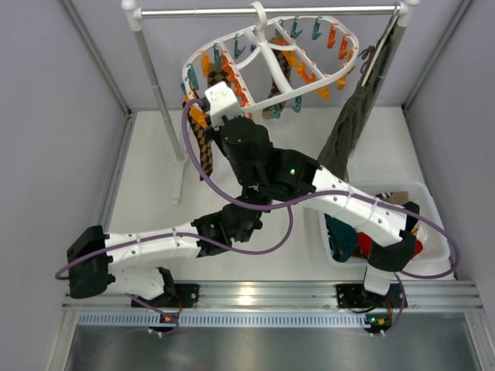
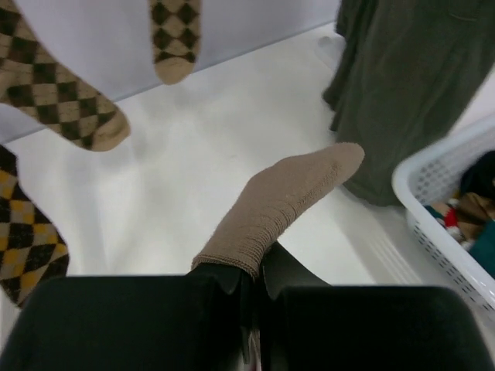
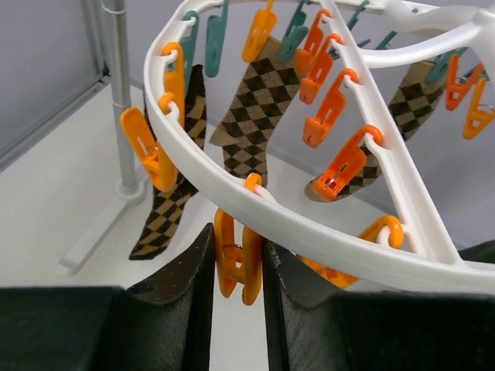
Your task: Remove the socks clipped to the hanger
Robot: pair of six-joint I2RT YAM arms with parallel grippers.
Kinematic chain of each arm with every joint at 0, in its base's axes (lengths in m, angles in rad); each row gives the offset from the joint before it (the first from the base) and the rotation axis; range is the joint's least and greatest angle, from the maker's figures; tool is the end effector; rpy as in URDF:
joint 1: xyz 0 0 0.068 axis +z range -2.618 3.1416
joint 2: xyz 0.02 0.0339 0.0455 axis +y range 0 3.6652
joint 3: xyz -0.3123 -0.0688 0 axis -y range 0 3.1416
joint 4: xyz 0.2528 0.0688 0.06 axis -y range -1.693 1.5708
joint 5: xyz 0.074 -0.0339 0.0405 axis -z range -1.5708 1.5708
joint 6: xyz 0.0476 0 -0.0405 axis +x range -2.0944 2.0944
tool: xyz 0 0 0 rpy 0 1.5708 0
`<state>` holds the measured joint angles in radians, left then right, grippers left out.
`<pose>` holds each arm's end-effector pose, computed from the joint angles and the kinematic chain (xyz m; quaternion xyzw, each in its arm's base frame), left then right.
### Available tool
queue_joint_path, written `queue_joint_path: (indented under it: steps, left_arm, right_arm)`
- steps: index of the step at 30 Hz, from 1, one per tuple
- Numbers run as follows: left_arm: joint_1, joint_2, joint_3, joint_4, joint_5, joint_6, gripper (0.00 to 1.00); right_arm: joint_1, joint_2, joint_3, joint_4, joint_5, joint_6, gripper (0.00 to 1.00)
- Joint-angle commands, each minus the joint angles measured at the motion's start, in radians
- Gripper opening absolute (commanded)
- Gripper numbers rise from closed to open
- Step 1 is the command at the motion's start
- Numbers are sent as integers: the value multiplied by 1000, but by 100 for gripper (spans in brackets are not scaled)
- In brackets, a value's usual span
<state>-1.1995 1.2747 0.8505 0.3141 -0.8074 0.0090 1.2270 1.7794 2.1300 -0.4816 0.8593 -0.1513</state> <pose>0.1373 -0.2580 0.3511 0.1736 0.7126 -0.1017 0.6721 0.1707 0.3698 0.5485 -0.2227 0.7022 0.0381 0.6752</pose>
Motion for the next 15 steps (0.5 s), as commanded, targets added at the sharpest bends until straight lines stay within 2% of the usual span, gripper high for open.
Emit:
queue_joint_path:
  steps: [1,2,5,6,7,9,10,13,15]
  left_arm:
    - [-6,-57,-33,48,145,-75,0]
    - [-6,-67,-44,48,187,-89,0]
    - [-6,-103,-85,49,361,-158,0]
    - [-6,-109,-88,49,399,-170,0]
    - [-6,-109,-90,51,434,-193,0]
    - [-8,-98,-90,51,540,-217,0]
    - [-8,-92,-87,54,572,-239,0]
    - [-20,-55,-70,78,688,-257,0]
    - [-40,-15,-45,101,720,-261,0]
  right_arm:
    - [-4,-66,-31,31,-87,53,23]
    - [-4,-75,-38,17,-120,64,27]
    - [5,-126,-76,-8,-163,101,52]
    - [5,-138,-84,-23,-180,111,55]
    - [6,-171,-97,-35,-196,133,64]
    - [8,-205,-122,-87,-262,145,73]
    - [8,-250,-136,-103,-317,186,82]
    - [8,-351,-207,-156,-418,223,99]
    - [8,-411,-287,-163,-437,242,99]
